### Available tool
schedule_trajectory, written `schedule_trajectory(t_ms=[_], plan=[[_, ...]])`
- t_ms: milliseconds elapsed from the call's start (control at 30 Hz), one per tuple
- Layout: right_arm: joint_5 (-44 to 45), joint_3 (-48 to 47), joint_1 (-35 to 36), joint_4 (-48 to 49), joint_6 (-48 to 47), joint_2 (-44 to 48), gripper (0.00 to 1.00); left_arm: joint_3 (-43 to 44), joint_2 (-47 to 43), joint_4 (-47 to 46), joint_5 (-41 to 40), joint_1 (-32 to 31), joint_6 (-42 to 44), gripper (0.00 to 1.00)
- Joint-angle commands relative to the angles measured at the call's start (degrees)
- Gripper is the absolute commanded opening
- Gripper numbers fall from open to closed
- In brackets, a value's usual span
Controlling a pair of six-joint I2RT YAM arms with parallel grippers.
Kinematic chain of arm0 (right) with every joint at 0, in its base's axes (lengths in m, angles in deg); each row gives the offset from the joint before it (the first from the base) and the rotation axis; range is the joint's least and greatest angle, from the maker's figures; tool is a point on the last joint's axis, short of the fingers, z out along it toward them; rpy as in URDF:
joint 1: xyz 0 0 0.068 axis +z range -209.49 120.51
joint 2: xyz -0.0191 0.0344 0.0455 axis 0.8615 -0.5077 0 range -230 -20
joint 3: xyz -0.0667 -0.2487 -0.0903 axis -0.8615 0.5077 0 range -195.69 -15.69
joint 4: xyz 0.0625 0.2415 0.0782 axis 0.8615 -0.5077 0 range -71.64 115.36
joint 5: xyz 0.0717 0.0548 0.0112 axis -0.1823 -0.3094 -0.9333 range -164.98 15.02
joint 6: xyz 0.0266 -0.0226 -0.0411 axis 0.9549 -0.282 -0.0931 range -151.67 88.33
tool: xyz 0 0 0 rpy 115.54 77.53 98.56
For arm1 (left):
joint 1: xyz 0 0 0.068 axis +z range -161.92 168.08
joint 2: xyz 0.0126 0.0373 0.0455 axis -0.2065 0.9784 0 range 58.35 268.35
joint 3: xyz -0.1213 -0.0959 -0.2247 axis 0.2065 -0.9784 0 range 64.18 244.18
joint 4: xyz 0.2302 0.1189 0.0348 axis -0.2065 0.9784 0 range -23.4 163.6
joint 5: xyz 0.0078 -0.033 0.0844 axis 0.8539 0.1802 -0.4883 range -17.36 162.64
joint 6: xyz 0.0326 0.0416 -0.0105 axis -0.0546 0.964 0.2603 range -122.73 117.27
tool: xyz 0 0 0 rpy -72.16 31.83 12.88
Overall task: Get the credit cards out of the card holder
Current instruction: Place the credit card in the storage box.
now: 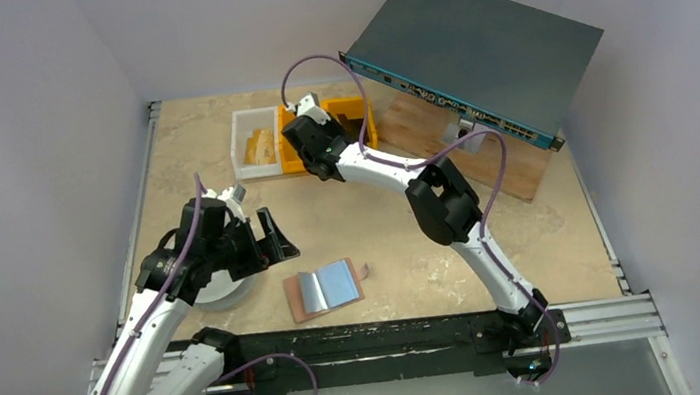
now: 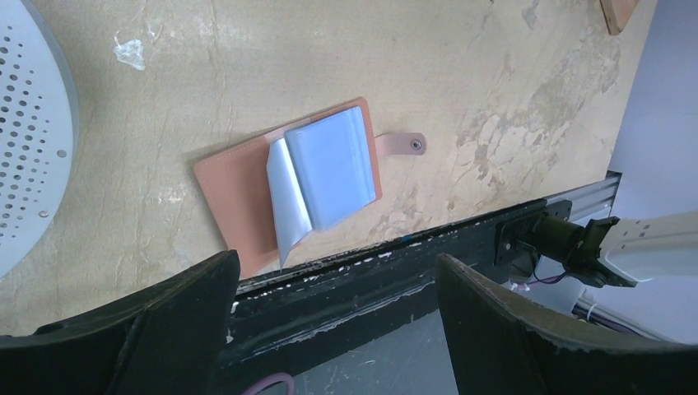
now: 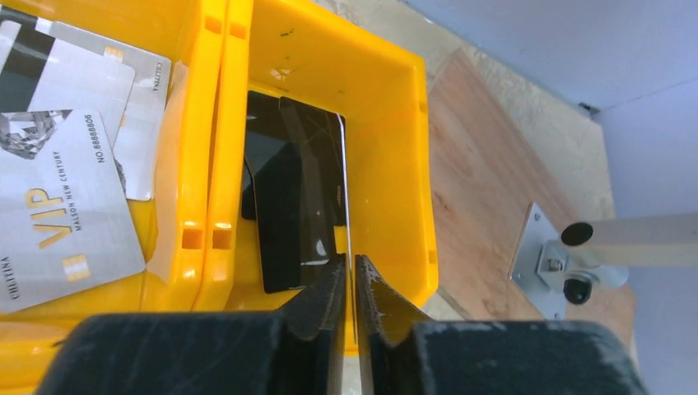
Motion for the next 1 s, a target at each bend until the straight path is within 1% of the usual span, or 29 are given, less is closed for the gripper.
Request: schedule_trajectory(t_ms=[0,100,167,267,367,533,633,700,800,967], plan=[[3.64,-3.78,-0.97,7.01,-8.33,-1.0,0.12,1.68,-0.96,0.59,1.66,0.1,0.99,0.89],[2.84,-5.55,-1.07,5.9,-8.08,-1.53,0.25,2.15,-0.97,1.09,1.68,0.15,1.29,0.89],[0.69,-7.37,-1.11,2.08,-5.23,-1.03,0.33,2.22,-0.98,1.08,1.68,0.1,1.3,0.89],[-2.98,-7.42,-1.07,-0.4,-1.91,1.51,0.43,1.84,-0.95,0.52,1.83,0.1,0.84,0.89],[-5.57,-7.63,-0.99,-3.49,2.19,3.54,0.49,1.13,-0.9,-0.44,2.15,0.1,0.3,0.89],[-10.57,-7.62,-1.03,-8.92,8.31,6.9,0.51,0.44,-0.36,-1.44,2.38,0.08,-0.07,0.89],[-14.88,-6.92,-0.92,-13.19,13.8,9.63,0.51,-0.04,-0.1,-2.06,2.08,0.13,-0.34,0.89],[-17.88,-4.63,-0.38,-15.45,17.84,12.55,0.52,-0.74,0.02,-2.69,1.59,0.1,-0.9,0.89],[-22.65,2.74,1.1,-15.67,22.3,20.03,0.56,-2.21,-0.01,-3.58,0.85,0.12,-1.86,0.89],[-33.75,21.14,2.92,-11.01,28.4,33.19,0.63,-6.0,-0.66,-4.15,-2.03,0.09,-4.17,0.88]])
